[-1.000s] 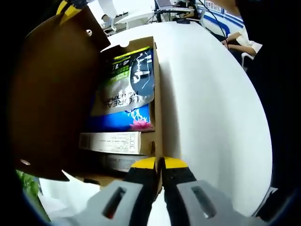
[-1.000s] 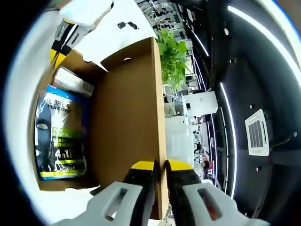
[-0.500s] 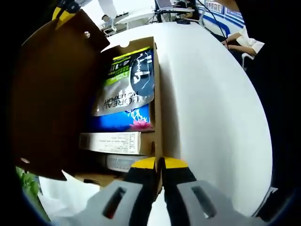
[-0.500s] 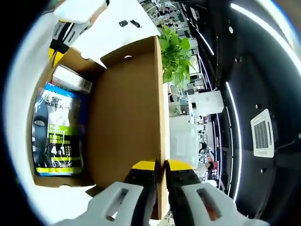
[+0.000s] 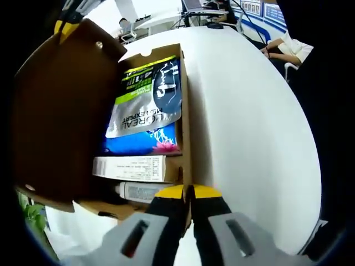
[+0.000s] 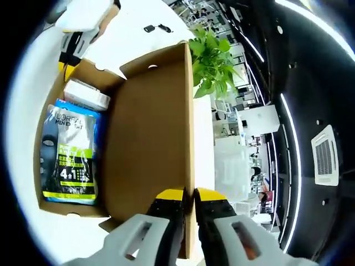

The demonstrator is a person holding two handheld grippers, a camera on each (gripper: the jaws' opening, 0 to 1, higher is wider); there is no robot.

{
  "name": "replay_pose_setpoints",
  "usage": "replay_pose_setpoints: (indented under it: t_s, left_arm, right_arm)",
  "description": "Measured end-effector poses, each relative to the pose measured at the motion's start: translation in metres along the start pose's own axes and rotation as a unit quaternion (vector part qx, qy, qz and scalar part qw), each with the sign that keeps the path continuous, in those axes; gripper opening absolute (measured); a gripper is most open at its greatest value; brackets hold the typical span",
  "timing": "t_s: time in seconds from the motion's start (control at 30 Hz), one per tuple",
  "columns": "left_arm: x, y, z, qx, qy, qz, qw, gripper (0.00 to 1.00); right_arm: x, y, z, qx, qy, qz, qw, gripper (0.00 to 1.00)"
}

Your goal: Operate the shoe box by opening the lid, removing the specified soft item, and placing it in the target area until the item is outside and the box remains undamaged.

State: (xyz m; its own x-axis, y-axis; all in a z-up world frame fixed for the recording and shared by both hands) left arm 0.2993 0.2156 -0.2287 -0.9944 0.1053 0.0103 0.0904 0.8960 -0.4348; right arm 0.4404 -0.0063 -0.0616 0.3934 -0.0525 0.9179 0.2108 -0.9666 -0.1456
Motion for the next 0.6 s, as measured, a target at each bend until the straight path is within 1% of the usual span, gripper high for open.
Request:
replay_pose_setpoints:
  t_s: [0.13,0.33,0.4,0.5,0.6]
  left_arm:
    - [-0.001,0.0,0.001,0.003,0.003,-0.001,1.0,0.03]
    - [-0.002,0.001,0.003,0.006,0.008,-0.003,0.9999,0.03]
    - [-0.001,0.001,0.003,0.008,0.009,-0.004,0.9999,0.03]
    - [-0.002,0.001,0.003,0.01,0.01,-0.003,0.9999,0.03]
    - [-0.002,0.001,0.004,0.012,0.013,-0.006,0.9998,0.02]
  right_arm:
    - [0.004,0.002,0.011,-0.003,-0.022,0.005,0.9997,0.04]
    - [0.01,0.008,0.029,-0.001,-0.06,0.024,0.9979,0.04]
    - [0.011,0.01,0.037,-0.002,-0.073,0.029,0.9969,0.04]
    - [0.013,0.015,0.048,0.001,-0.094,0.052,0.9943,0.04]
    - [0.013,0.017,0.054,0.002,-0.107,0.053,0.9928,0.03]
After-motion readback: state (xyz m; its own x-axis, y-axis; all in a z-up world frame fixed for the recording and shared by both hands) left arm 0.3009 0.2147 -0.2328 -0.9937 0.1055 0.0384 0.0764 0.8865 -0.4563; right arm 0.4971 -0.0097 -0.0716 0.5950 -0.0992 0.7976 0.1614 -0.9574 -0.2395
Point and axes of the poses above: the point that each gripper's makers call its tool centre point, and the gripper's own axes: z roughly forward along the fingers, x roughly to its right, y roughly out of its underside, the point moved 8 cm from there along -z, roughly backward along the fingers, and after that the axes turned 10 degrees about y, right-handed, at the moved point
